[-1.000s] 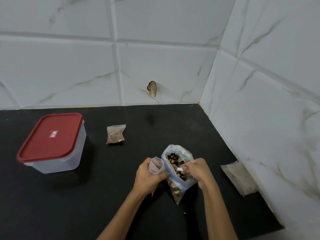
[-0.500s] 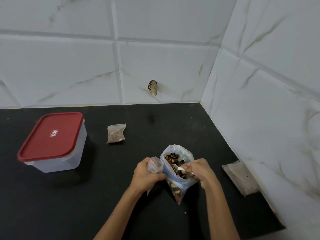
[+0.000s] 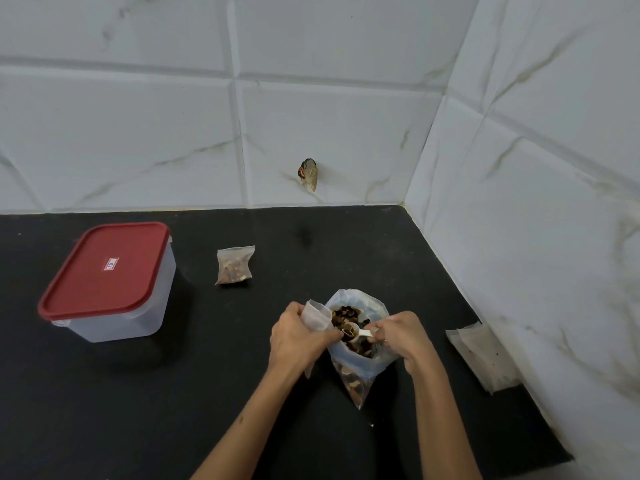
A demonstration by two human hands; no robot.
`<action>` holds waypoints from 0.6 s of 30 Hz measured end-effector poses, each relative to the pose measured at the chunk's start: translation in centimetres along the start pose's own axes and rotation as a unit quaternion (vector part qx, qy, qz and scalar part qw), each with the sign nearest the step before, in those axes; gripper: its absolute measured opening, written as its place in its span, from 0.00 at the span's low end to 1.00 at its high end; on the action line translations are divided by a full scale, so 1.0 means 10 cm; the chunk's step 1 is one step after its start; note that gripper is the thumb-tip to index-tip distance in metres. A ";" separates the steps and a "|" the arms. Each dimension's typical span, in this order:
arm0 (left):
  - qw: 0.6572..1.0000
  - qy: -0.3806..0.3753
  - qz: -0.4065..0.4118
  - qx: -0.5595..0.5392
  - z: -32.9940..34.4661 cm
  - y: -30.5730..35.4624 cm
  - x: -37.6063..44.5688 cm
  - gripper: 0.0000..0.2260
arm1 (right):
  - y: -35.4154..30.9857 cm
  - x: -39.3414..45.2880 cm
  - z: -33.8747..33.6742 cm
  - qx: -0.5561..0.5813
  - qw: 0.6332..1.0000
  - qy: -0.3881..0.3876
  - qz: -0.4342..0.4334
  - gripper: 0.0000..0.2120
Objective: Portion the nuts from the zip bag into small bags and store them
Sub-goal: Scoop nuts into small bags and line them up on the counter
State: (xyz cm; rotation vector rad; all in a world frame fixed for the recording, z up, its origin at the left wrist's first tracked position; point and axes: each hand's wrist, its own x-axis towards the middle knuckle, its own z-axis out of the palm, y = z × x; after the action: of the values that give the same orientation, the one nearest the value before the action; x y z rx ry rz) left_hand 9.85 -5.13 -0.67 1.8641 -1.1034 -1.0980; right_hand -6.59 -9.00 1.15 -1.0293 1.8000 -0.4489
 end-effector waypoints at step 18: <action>0.982 0.084 0.155 0.070 -0.05 0.23 -0.19 0.10 | -0.17 -0.46 -0.38 0.084 0.992 0.020 -0.095 0.10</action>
State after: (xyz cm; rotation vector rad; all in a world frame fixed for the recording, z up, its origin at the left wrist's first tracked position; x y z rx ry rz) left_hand 9.06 -4.23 2.10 1.7751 -1.3449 -0.6896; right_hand -8.42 -6.83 6.66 -1.0826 1.6735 -0.7292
